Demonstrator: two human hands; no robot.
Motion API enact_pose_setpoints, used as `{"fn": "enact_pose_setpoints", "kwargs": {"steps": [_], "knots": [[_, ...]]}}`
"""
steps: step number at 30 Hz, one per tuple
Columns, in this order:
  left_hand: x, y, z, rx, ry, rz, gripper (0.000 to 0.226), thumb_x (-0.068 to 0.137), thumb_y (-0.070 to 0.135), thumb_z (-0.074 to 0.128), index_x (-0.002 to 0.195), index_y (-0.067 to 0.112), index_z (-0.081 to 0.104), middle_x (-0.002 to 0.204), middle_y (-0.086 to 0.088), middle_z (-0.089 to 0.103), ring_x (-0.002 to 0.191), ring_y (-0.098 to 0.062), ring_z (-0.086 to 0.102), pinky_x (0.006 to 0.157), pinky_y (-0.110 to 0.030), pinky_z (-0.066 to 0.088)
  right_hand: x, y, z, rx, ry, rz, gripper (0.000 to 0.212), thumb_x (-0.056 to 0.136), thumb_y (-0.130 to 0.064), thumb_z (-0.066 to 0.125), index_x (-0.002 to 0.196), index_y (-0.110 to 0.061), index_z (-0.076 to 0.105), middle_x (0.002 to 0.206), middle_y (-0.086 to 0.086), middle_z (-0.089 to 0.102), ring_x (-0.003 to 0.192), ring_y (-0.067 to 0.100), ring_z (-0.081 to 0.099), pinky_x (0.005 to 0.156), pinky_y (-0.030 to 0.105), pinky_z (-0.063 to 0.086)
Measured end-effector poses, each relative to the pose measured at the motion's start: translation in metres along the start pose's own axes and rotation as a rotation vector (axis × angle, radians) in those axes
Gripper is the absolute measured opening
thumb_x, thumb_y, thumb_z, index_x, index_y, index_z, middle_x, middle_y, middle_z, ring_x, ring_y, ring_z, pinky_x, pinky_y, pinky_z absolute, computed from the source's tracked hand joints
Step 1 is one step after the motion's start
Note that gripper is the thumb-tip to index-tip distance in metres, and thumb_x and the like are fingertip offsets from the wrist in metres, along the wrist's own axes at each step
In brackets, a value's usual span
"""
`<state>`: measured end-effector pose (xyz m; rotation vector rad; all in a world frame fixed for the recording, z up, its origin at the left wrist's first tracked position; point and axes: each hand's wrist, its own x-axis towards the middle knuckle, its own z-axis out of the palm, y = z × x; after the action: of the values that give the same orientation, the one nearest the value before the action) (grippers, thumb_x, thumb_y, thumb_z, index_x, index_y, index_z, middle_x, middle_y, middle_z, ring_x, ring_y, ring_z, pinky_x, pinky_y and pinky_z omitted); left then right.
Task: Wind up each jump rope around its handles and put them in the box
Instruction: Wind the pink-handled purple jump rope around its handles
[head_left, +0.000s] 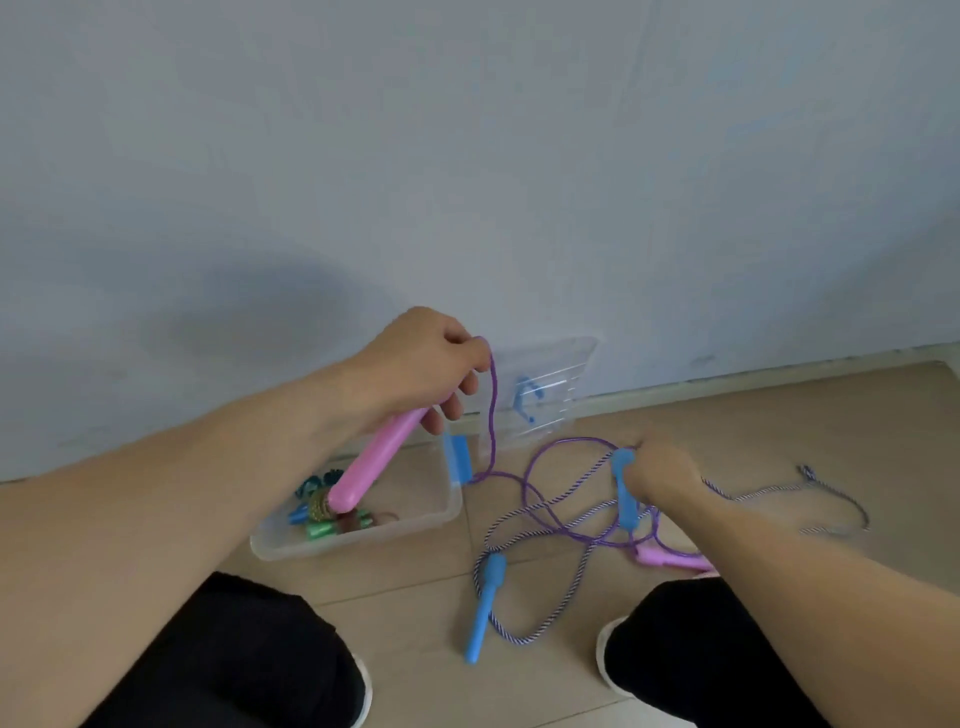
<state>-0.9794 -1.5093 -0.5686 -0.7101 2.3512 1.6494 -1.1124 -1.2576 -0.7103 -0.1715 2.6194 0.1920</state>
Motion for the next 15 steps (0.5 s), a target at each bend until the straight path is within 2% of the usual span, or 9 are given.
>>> {"fn": "enact_pose_setpoints", "kwargs": {"steps": [2, 3, 4, 6, 7, 9, 12, 14, 15], "knots": [[0.009, -0.01, 0.005, 0.114, -0.034, 0.013, 0.022, 0.097, 0.022, 0.055, 0.093, 0.004, 0.067, 0.083, -0.01, 0.069, 0.053, -0.021, 0.064, 0.042, -0.025, 0.048, 0.013, 0.015, 0.04, 0.031, -0.045, 0.137, 0.027, 0.088, -0.019, 0.055, 0.112, -0.006, 0.056, 0.112, 0.008, 0.063, 0.11, 0.026, 0.06, 0.075, 0.025, 0.047], [0.012, -0.013, 0.008, 0.153, -0.055, 0.016, 0.026, 0.098, 0.024, 0.054, 0.093, 0.002, 0.067, 0.083, -0.011, 0.07, 0.05, -0.021, 0.064, 0.041, -0.025, 0.048, 0.012, 0.012, 0.061, 0.099, -0.11, 0.182, 0.022, 0.09, -0.019, 0.053, 0.108, -0.006, 0.056, 0.108, 0.008, 0.064, 0.103, 0.026, 0.063, 0.068, 0.023, 0.044], [0.014, -0.016, 0.01, 0.192, -0.083, 0.014, 0.029, 0.099, 0.026, 0.053, 0.093, 0.001, 0.066, 0.083, -0.012, 0.071, 0.045, -0.02, 0.062, 0.04, -0.024, 0.047, 0.01, 0.003, 0.086, 0.216, -0.194, 0.223, 0.019, 0.092, -0.017, 0.05, 0.105, -0.005, 0.056, 0.099, 0.01, 0.065, 0.089, 0.027, 0.066, 0.062, 0.024, 0.043], [0.016, -0.023, 0.014, 0.267, -0.154, -0.007, 0.034, 0.1, 0.03, 0.053, 0.094, -0.001, 0.067, 0.084, -0.017, 0.073, 0.042, -0.021, 0.06, 0.039, -0.024, 0.048, -0.001, -0.031, 0.136, 0.485, -0.421, 0.295, 0.008, 0.092, -0.014, 0.05, 0.09, -0.007, 0.052, 0.075, 0.011, 0.057, 0.057, 0.024, 0.056, 0.056, 0.028, 0.042], [0.016, -0.026, 0.014, 0.301, -0.189, -0.021, 0.035, 0.099, 0.032, 0.054, 0.095, 0.0, 0.067, 0.083, -0.018, 0.074, 0.044, -0.022, 0.061, 0.041, -0.024, 0.05, -0.007, -0.049, 0.16, 0.552, -0.503, 0.291, 0.012, 0.091, -0.018, 0.054, 0.083, -0.01, 0.05, 0.069, 0.009, 0.051, 0.053, 0.021, 0.05, 0.055, 0.029, 0.043], [0.016, -0.029, 0.013, 0.376, -0.243, -0.04, 0.033, 0.099, 0.035, 0.056, 0.097, 0.003, 0.066, 0.082, -0.016, 0.074, 0.045, -0.021, 0.062, 0.044, -0.021, 0.051, -0.018, -0.079, 0.204, 0.572, -0.539, 0.247, 0.023, 0.084, -0.031, 0.066, 0.085, -0.013, 0.052, 0.076, 0.005, 0.053, 0.063, 0.021, 0.055, 0.057, 0.03, 0.047], [0.018, -0.037, 0.009, 0.45, -0.279, -0.056, 0.026, 0.099, 0.031, 0.054, 0.103, 0.007, 0.064, 0.086, -0.014, 0.075, 0.043, -0.017, 0.061, 0.043, -0.016, 0.046, -0.032, -0.1, 0.252, 0.607, -0.49, 0.173, 0.051, 0.072, -0.045, 0.071, 0.106, -0.01, 0.055, 0.099, 0.006, 0.062, 0.085, 0.024, 0.064, 0.063, 0.034, 0.051], [0.019, -0.043, 0.008, 0.486, -0.301, -0.063, 0.023, 0.099, 0.031, 0.054, 0.103, 0.01, 0.063, 0.086, -0.012, 0.075, 0.045, -0.016, 0.062, 0.047, -0.017, 0.047, -0.037, -0.102, 0.26, 0.664, -0.412, 0.142, 0.038, 0.078, -0.036, 0.067, 0.103, -0.009, 0.06, 0.098, 0.008, 0.063, 0.081, 0.023, 0.06, 0.069, 0.036, 0.053], [0.02, -0.045, 0.009, 0.5, -0.318, -0.072, 0.022, 0.099, 0.032, 0.054, 0.102, 0.012, 0.063, 0.086, -0.01, 0.075, 0.047, -0.016, 0.063, 0.052, -0.02, 0.05, -0.035, -0.097, 0.26, 0.697, -0.316, 0.159, 0.029, 0.082, -0.028, 0.063, 0.103, -0.008, 0.061, 0.103, 0.01, 0.062, 0.083, 0.024, 0.058, 0.076, 0.036, 0.053]]}}
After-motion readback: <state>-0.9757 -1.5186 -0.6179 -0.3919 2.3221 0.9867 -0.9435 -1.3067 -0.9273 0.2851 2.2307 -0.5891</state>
